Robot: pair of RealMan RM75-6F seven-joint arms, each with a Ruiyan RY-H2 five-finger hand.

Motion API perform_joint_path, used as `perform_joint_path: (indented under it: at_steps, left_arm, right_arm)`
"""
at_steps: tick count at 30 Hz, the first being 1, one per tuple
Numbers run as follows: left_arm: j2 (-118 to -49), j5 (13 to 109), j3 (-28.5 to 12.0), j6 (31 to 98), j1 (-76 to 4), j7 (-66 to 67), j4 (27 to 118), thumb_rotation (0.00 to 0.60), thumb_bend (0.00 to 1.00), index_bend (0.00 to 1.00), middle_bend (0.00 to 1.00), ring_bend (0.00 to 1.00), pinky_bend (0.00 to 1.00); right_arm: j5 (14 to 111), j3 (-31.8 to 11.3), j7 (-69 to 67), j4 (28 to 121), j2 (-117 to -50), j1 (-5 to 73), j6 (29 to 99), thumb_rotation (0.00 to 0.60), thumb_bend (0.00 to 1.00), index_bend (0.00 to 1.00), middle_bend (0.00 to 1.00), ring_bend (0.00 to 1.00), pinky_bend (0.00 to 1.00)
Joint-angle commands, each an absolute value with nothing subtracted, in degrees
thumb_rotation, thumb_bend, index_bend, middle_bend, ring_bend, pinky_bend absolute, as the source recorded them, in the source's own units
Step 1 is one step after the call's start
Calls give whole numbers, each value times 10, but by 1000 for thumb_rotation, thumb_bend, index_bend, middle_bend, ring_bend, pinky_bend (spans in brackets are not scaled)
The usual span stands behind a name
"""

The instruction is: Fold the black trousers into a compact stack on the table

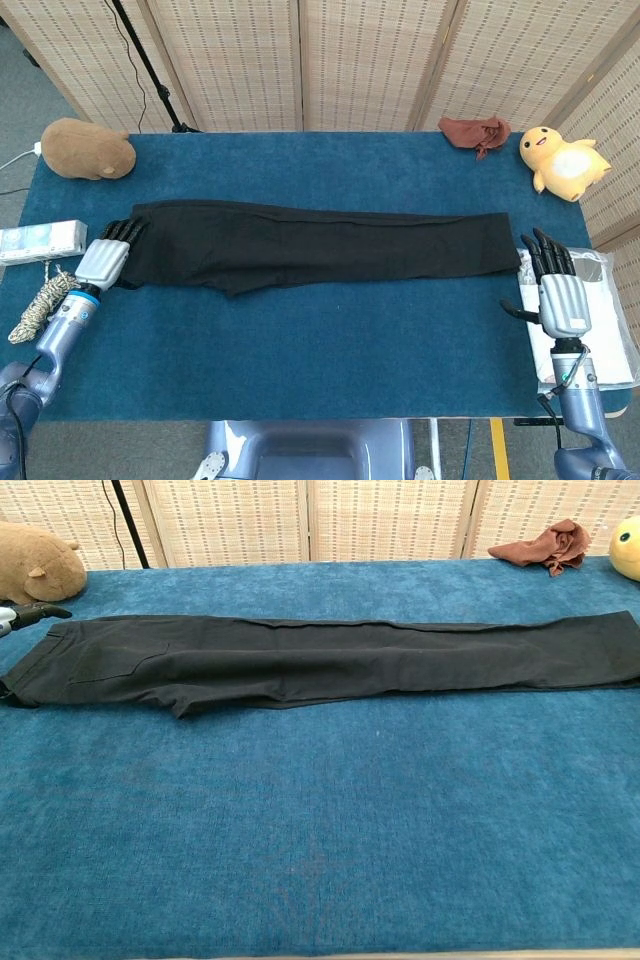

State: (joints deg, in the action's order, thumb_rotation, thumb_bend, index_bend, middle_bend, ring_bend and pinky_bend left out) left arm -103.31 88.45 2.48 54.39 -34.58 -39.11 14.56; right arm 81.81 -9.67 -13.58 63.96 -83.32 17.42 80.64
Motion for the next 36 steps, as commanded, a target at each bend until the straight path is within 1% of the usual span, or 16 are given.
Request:
perform_joint_path:
  at_steps: [1, 6, 10, 16, 19, 22, 28, 32, 33, 35, 36]
  left_arm:
    - [-1039, 888, 29, 534, -343, -397, 138, 600, 51, 0, 0, 0, 42]
    - [-1049, 887, 28, 520, -344, -398, 124, 600, 52, 0, 0, 0, 41]
    - [-1060, 879, 19, 521, -345, -395, 114, 600, 63, 0, 0, 0, 41]
    - [-1070, 868, 6, 524, -345, -388, 102, 600, 133, 0, 0, 0, 41]
    - [-1071, 862, 0, 527, -344, -389, 99, 600, 192, 0, 0, 0, 41]
    - [-1071, 859, -5, 531, -343, -389, 96, 600, 228, 0, 0, 0, 41]
    - [-1071, 859, -5, 525, -343, -382, 95, 600, 243, 0, 0, 0, 41]
    - [-1075, 858, -8, 534, -342, -377, 93, 600, 251, 2, 0, 0, 56]
    - [-1077, 856, -10, 539, -342, -375, 90, 600, 254, 28, 0, 0, 74]
    - [-1079, 853, -14, 546, -341, -371, 88, 600, 260, 158, 16, 5, 104]
    - [-1080, 852, -15, 547, -341, -369, 86, 600, 264, 239, 39, 19, 114]
  right_arm:
    - [818, -96, -136, 641, -832, 173, 806, 600, 0, 0, 0, 0, 59]
    - [819, -97, -139, 642, -831, 173, 805, 600, 0, 0, 0, 0, 59]
    - [819, -98, -139, 644, -830, 172, 807, 600, 0, 0, 0, 0, 59]
    - [821, -98, -140, 649, -827, 170, 810, 600, 0, 0, 0, 0, 60]
    - [822, -97, -140, 651, -826, 169, 810, 600, 0, 0, 0, 0, 60]
    - [823, -97, -141, 652, -825, 169, 810, 600, 0, 0, 0, 0, 61]
    - [823, -97, -141, 656, -823, 168, 808, 600, 0, 0, 0, 0, 62]
    - [824, -97, -142, 660, -821, 167, 809, 600, 0, 0, 0, 0, 62]
    - [825, -97, -142, 660, -821, 167, 810, 600, 0, 0, 0, 0, 62]
    - [825, -97, -141, 661, -820, 167, 810, 600, 0, 0, 0, 0, 62]
    - [825, -97, -141, 662, -820, 167, 810, 600, 0, 0, 0, 0, 62]
